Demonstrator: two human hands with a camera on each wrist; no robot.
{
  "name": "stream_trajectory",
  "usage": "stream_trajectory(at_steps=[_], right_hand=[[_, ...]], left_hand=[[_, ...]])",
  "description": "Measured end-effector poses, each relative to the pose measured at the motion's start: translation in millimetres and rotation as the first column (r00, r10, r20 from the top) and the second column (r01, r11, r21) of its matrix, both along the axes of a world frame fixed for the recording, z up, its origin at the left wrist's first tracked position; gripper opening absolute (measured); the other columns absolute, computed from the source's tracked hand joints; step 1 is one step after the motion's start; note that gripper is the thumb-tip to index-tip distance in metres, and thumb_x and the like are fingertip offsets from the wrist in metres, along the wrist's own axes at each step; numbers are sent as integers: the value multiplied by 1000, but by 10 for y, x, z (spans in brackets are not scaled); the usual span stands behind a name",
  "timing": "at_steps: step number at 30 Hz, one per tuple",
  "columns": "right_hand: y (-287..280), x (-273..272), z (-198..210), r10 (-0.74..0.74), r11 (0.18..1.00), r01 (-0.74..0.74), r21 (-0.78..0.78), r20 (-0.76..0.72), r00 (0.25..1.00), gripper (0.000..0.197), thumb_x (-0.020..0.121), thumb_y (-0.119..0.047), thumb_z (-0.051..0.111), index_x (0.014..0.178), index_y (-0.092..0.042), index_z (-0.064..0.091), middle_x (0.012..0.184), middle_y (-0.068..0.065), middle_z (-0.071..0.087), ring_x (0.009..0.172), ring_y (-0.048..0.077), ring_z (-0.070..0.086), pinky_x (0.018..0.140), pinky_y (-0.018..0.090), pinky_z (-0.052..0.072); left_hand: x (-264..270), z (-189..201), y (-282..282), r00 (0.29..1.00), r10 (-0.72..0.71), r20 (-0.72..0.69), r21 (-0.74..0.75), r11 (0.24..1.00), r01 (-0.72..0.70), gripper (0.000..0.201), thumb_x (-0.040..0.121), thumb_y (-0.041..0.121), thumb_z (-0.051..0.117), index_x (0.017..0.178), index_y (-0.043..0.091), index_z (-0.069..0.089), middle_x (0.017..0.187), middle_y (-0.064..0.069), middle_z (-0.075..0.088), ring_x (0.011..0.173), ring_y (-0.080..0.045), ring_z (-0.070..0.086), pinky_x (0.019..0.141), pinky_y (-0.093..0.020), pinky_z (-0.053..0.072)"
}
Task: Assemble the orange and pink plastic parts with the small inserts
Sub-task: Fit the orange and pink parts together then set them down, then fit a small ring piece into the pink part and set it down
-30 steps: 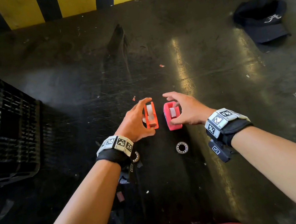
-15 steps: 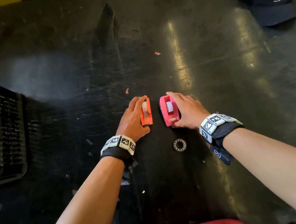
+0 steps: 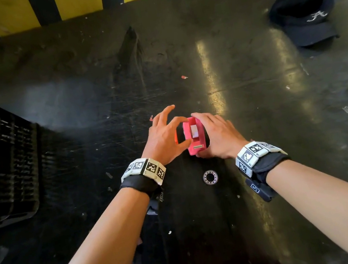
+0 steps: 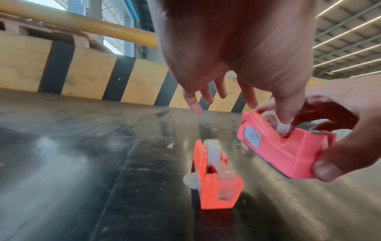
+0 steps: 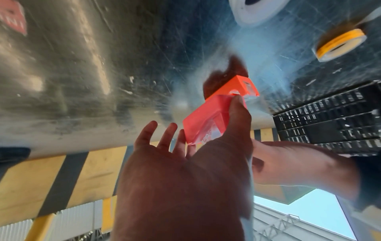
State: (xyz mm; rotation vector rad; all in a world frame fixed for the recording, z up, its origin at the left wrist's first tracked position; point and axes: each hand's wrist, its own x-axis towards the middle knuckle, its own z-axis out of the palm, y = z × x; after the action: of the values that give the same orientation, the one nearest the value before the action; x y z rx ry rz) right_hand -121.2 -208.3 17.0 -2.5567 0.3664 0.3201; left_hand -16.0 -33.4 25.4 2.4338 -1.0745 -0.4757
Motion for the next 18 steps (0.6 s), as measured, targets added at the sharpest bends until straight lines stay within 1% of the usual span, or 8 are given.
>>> stream_trajectory(at_steps=[3,5,9,11,12,14,16,18], right_hand=[[32,-26,79,16,1000,-16,-10,28,999,120,59,-53,90,157,-26,25,157,0,41,136,31,45,108,52,42],[48,-46,95,32,999,-31,-24,33,999,120,59,-54,89,157,-25,26,156,1,43,134,31,47,107,51,42],[47,-60,63,31,998,-31,-48,5,1000,121,58,-53,91,156,-24,27,156,1,43,133,32,48,106,52,42],[19,-40,23,14,998,-15,-55,-32,999,122,57,-49,93,156,-26,27,157,-1,42,134,33,48,105,52,42],[2,-24,-1,4,998,-7,-57,-51,999,121,56,-47,94,156,-28,26,158,-1,42,134,33,48,105,52,43],[-28,19,-46,-14,998,9,-64,-83,996,121,56,-44,95,155,-29,26,157,-1,42,134,35,47,104,53,43],[-45,65,-96,-23,998,15,-67,-124,992,121,57,-41,96,155,-29,26,158,0,41,135,36,46,103,53,42],[-49,98,-158,-35,998,25,-66,-153,988,122,58,-39,96,156,-29,24,159,0,41,136,37,46,105,53,42]], left_hand=[[-41,62,-88,999,-31,5,48,998,31,61,79,46,81,135,31,60,168,-5,23,155,-36,19,116,-64,32],[-71,66,-101,1000,-21,7,68,997,20,58,80,46,80,133,30,62,167,-4,25,155,-35,21,115,-62,34],[-123,117,-84,999,7,-37,-27,1000,-8,51,80,38,82,127,26,65,160,-2,38,149,-30,34,115,-53,37],[-121,194,-55,997,16,-76,-118,993,-25,46,81,31,82,124,24,67,147,0,54,134,-22,52,114,-43,43],[-112,235,-33,994,23,-104,-151,988,-39,43,82,28,82,122,23,67,135,1,63,122,-15,60,108,-38,49],[-97,312,24,987,52,-153,-166,983,-77,41,84,23,81,122,21,66,113,5,71,101,-8,67,94,-31,56],[-86,336,97,981,74,-179,-156,982,-103,41,85,18,80,124,19,66,108,5,71,96,-9,68,86,-28,59],[-82,313,171,976,87,-199,-141,983,-116,43,86,15,80,127,18,65,109,5,71,95,-10,70,85,-27,60]])
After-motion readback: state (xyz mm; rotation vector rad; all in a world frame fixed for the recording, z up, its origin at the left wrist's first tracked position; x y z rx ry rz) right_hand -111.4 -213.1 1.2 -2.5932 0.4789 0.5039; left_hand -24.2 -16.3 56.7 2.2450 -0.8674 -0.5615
